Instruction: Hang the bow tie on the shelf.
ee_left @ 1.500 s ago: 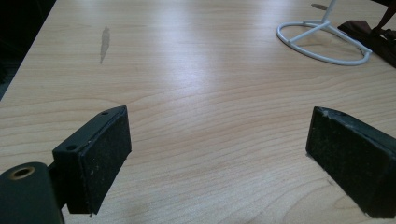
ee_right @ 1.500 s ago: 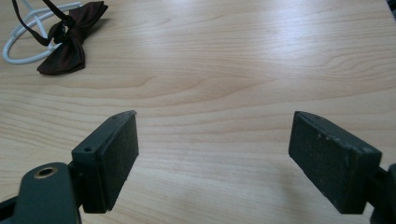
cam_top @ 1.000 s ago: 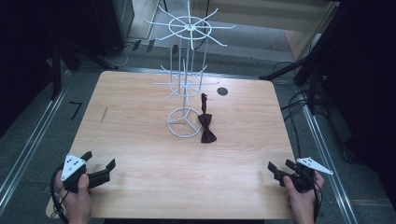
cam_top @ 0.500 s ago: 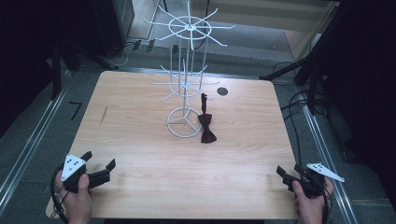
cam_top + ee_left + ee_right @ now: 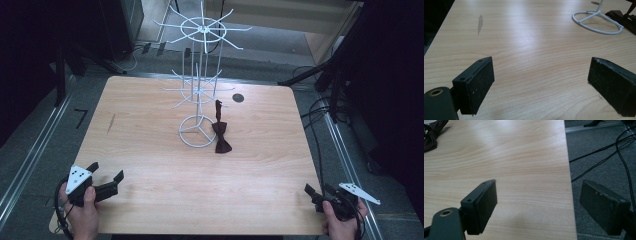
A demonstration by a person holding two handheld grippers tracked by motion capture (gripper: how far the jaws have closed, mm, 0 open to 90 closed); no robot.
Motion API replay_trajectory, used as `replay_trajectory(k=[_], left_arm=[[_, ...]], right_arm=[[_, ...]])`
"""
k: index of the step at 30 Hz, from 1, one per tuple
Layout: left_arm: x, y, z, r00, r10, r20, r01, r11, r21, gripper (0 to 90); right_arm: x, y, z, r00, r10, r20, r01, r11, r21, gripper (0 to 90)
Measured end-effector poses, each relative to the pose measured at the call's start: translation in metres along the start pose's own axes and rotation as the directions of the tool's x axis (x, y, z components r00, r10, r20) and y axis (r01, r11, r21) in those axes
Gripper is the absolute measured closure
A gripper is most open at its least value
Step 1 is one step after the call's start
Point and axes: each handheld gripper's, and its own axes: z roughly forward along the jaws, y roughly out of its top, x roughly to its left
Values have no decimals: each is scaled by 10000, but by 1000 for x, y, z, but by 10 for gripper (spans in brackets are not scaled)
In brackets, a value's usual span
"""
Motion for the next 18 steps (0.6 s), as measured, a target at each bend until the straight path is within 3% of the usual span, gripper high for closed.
replay_trajectory(k=[6,10,18], left_arm=[[0,0,0,10000,7,-7,-7,10000,-7,75],[0,0,0,10000,-3,-2,3,10000,-2,75],[1,0,0,10000,-15,13,15,10000,16,75]], right_arm=[[0,-1,0,9999,-120,37,120,9999,-124,148],[-1,-2,-2,9999,102,64,-99,9991,-408,154],[3,-2,-2,9992,-126,384,153,9974,-706,152]])
